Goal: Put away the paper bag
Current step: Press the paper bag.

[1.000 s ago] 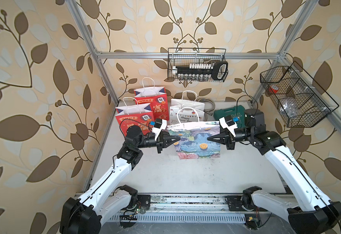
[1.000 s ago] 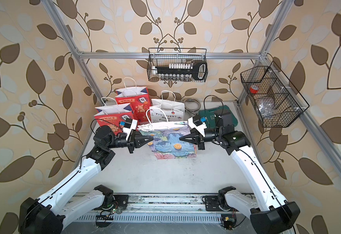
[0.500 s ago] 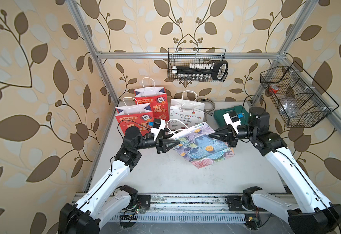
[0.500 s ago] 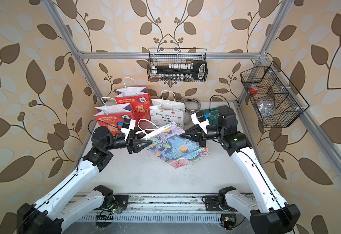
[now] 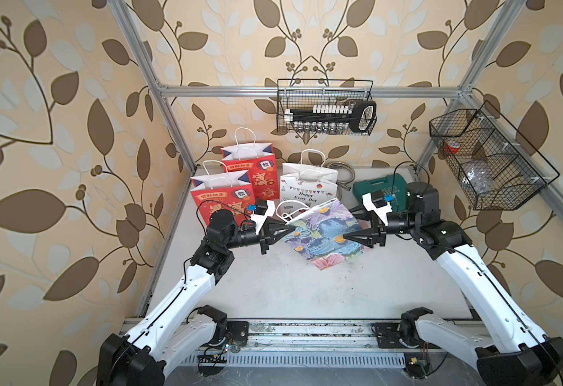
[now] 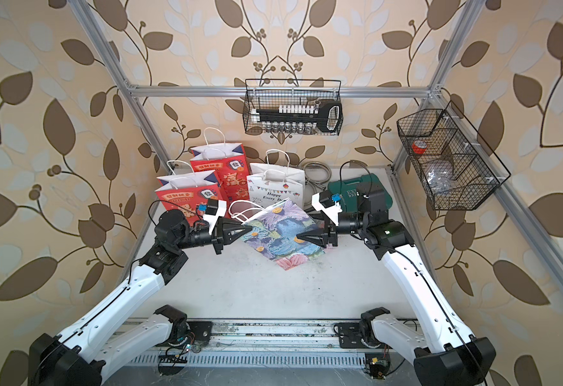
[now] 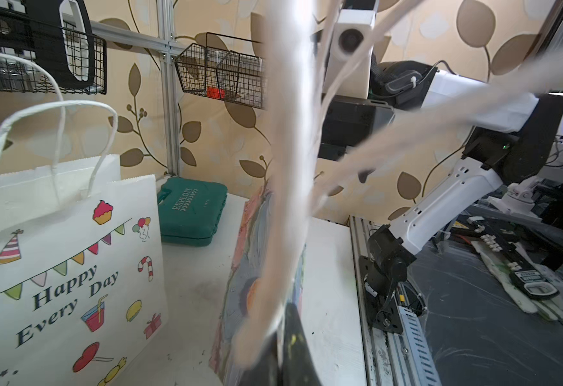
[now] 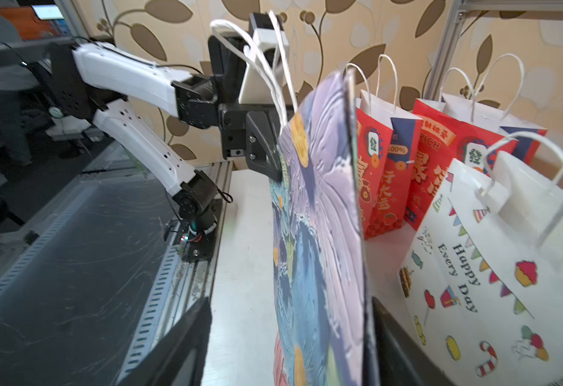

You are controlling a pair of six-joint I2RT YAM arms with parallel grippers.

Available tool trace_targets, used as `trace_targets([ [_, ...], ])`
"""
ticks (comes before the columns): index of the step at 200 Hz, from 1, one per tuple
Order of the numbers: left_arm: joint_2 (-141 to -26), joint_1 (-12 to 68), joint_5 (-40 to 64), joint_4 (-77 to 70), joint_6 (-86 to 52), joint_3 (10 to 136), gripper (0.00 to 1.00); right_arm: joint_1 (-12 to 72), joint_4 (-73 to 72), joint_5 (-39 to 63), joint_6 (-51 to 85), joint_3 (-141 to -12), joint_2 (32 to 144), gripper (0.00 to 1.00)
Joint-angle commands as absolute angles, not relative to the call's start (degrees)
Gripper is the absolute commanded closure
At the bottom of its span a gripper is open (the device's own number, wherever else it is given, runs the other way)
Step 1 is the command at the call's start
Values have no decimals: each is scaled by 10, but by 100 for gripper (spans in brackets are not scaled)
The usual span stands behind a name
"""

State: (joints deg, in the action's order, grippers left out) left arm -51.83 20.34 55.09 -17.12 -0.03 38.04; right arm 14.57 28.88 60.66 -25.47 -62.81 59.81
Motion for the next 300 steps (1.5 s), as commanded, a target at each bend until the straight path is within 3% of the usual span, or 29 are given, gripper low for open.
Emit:
trace_targets([
  [1, -490, 209, 526, -82, 137, 406, 100, 150, 339, 541, -337, -623, 570, 26],
  [58, -520, 215, 563, 88, 298, 475, 100, 207, 381, 472, -421, -642, 581, 25],
  [101, -539, 218, 574, 168, 366, 507, 100, 223, 354, 491, -403, -646, 598, 31],
  [175, -548, 221, 562, 220, 407, 526, 100, 240, 367, 558, -405, -666, 628, 100],
  [300, -528, 221, 530, 245, 418, 528, 100, 253, 366, 554, -443, -653, 614, 100],
])
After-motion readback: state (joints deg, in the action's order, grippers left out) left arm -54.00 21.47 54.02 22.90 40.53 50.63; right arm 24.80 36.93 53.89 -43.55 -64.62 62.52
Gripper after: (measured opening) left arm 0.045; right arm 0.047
